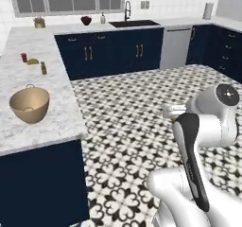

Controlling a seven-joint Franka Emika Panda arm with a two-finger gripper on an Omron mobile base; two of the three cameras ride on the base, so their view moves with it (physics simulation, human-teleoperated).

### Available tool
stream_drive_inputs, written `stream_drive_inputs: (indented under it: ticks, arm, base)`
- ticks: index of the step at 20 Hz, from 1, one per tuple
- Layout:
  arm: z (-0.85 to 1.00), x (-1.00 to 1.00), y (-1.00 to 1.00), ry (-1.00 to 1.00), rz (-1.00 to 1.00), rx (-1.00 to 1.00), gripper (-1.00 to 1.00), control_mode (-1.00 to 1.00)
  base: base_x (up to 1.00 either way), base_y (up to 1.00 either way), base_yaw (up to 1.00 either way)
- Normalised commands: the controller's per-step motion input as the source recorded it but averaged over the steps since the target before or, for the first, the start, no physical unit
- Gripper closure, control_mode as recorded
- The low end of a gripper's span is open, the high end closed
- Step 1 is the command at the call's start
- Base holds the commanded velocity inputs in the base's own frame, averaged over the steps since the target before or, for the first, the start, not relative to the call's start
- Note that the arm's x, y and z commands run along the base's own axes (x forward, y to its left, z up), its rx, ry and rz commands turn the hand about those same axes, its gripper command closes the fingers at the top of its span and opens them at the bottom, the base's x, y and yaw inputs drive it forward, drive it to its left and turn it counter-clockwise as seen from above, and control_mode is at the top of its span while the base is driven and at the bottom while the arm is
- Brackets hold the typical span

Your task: Open the cabinet, pick up the bread from the cabinet and place it in the basket. Then move the basket to the dining counter.

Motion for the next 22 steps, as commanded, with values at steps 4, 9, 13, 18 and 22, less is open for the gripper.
stream_drive_inputs:
  ticks: [4,9,13,18,22]
  arm:
    - [0.00,0.00,0.00,0.00,0.00,0.00,1.00,1.00]
    - [0.00,0.00,0.00,0.00,0.00,0.00,1.00,1.00]
    - [0.00,0.00,0.00,0.00,0.00,0.00,1.00,1.00]
    - [0.00,0.00,0.00,0.00,0.00,0.00,1.00,1.00]
    - [0.00,0.00,0.00,0.00,0.00,0.00,1.00,1.00]
  base:
    - [0.00,0.96,0.72]
    - [0.17,1.00,0.60]
    - [0.50,0.12,0.11]
    - [0.64,0.23,-0.09]
    - [0.61,0.07,-0.02]
